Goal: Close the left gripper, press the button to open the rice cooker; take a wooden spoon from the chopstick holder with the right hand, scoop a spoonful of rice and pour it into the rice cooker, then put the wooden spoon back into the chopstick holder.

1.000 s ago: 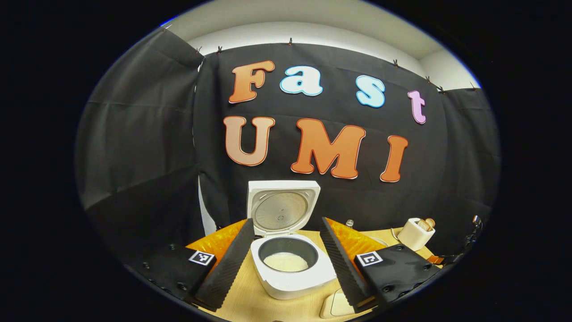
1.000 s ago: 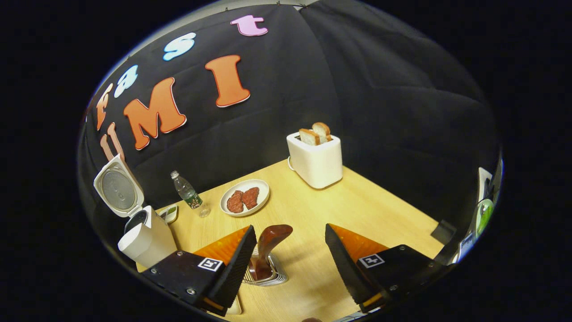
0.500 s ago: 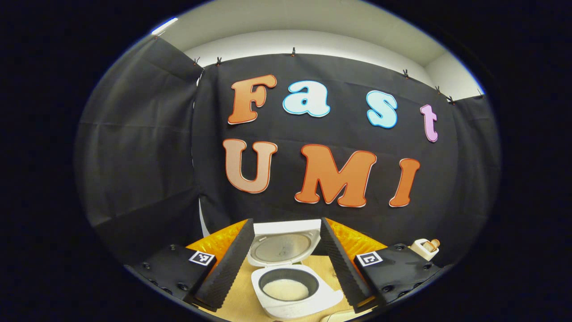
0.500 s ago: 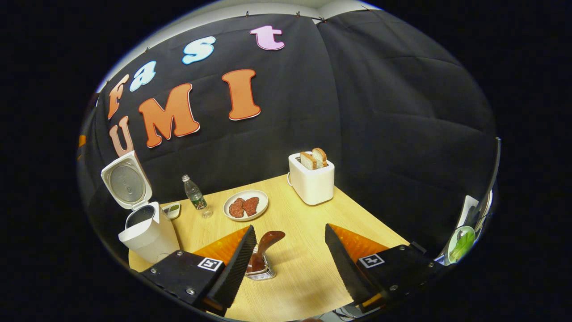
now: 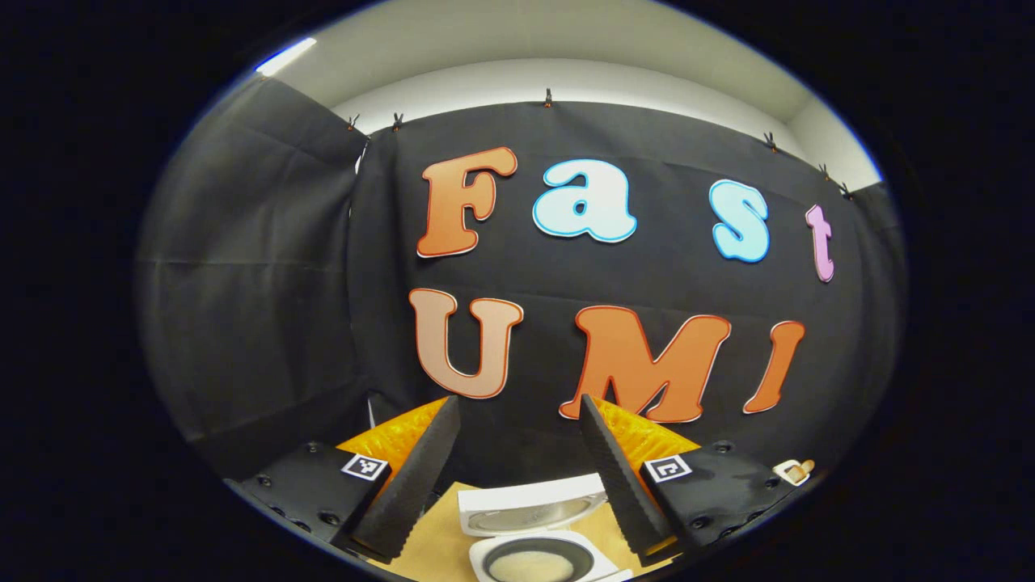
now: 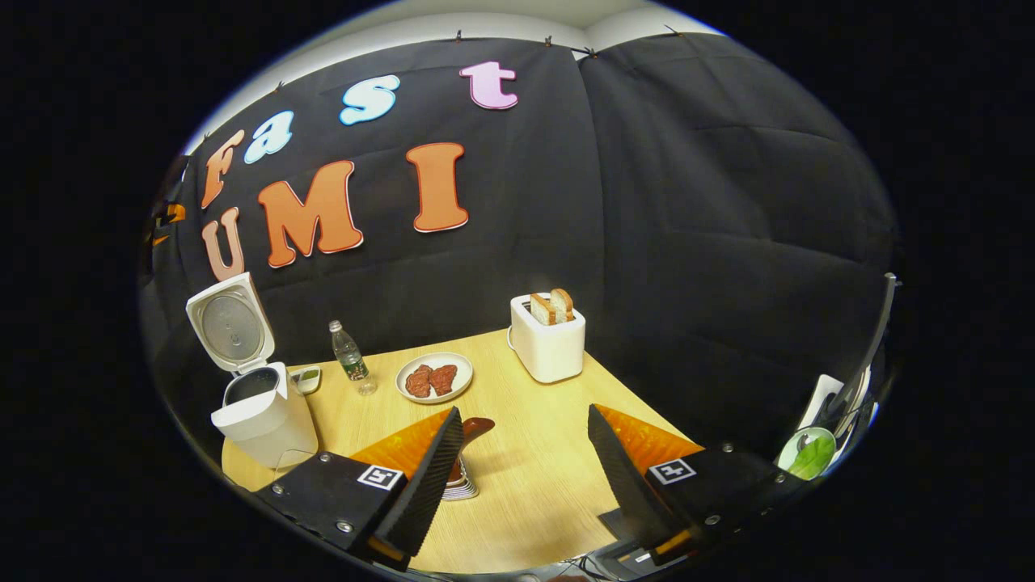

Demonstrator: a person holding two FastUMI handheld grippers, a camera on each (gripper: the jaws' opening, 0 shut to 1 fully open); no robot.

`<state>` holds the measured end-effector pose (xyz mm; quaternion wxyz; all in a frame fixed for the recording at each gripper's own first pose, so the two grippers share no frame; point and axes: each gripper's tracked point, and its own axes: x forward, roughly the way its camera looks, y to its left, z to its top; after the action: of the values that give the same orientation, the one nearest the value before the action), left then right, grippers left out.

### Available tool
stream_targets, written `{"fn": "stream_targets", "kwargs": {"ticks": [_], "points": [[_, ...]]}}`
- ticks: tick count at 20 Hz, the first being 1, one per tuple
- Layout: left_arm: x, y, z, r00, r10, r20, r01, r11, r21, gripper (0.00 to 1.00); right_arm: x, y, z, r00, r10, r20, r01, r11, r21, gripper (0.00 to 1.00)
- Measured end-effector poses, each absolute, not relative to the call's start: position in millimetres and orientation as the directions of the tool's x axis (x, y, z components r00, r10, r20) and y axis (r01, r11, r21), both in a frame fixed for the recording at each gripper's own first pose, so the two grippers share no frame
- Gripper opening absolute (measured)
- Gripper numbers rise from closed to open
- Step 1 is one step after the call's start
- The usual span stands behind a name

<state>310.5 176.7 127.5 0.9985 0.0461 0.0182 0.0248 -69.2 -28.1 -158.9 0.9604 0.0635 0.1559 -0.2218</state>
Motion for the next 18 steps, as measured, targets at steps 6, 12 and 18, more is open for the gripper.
{"fn": "stream_targets", "kwargs": {"ticks": [6, 12, 18], "points": [[362, 181, 79, 0.989, 0.064, -0.134, -0.052, 0.994, 0.093, 1.0, -74, -26, -160, 0.842, -0.423, -0.335, 0.463, 0.885, 0.048, 0.95], [399, 186, 21, 0.961, 0.103, -0.258, -0.07, 0.988, 0.134, 1.0, -76, -27, -167, 0.829, -0.44, -0.344, 0.484, 0.874, 0.049, 0.95], [415, 181, -25, 0.932, 0.112, -0.344, -0.068, 0.988, 0.139, 1.0, -78, -31, -180, 0.813, -0.446, -0.374, 0.497, 0.866, 0.049, 0.95]]}}
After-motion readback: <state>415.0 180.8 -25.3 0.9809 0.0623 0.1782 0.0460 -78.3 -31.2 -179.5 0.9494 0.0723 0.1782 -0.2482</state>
